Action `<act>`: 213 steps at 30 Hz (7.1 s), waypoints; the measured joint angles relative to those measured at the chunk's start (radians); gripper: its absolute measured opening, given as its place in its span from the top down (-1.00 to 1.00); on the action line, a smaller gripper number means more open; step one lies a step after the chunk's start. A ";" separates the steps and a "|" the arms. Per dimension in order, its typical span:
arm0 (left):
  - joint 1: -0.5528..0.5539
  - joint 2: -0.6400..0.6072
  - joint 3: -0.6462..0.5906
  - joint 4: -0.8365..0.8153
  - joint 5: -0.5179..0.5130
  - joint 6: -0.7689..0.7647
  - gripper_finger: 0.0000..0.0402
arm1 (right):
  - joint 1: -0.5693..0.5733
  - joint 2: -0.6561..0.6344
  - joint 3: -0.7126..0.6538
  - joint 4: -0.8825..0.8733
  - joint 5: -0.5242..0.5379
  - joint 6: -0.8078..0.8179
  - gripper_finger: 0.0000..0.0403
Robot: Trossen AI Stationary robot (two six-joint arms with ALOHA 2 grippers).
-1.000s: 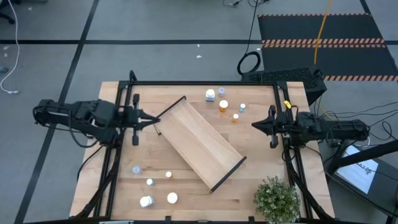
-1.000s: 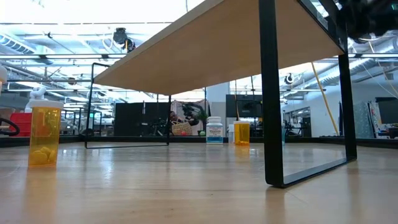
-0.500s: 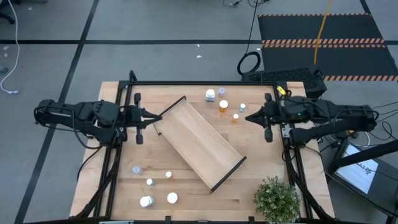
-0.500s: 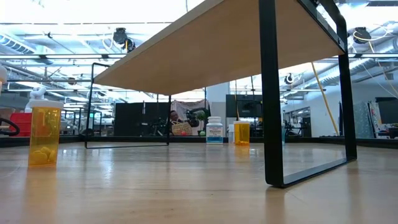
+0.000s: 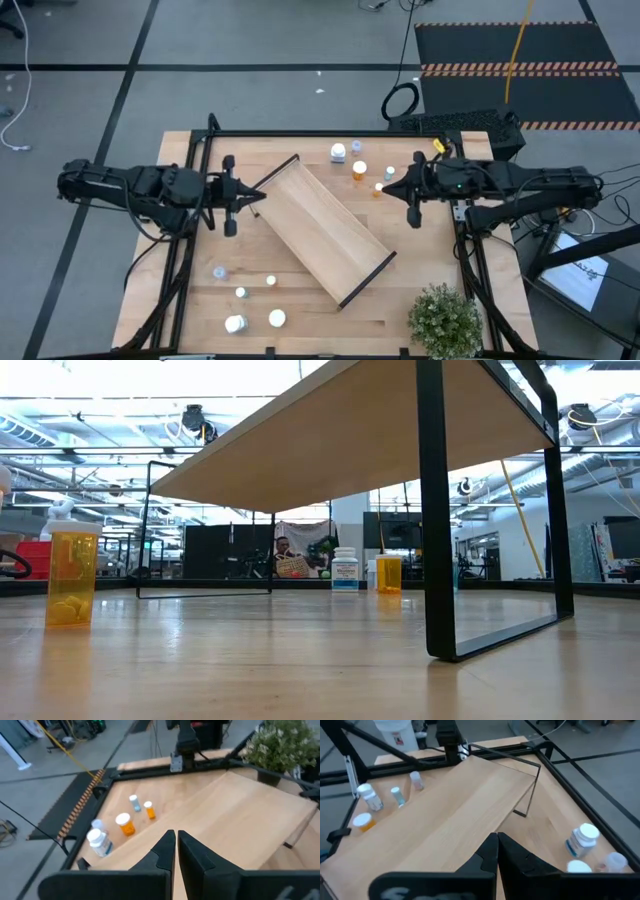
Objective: Pick and place medicine bottles onto shelf by color
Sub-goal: Put the bottom small orange pill bottle on the shelf
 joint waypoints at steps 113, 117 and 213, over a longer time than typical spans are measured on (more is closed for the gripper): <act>-0.559 0.612 -0.198 0.227 -0.218 -0.757 -0.08 | 0.031 -0.001 -0.218 0.320 -0.002 -0.069 1.00; -0.559 0.648 -0.198 0.224 -0.211 -0.770 -0.08 | 0.031 -0.001 -0.218 0.320 -0.002 -0.069 1.00; -0.344 0.141 -0.071 -0.103 -0.094 -0.522 0.33 | 0.030 -0.001 -0.238 0.327 -0.002 -0.140 1.00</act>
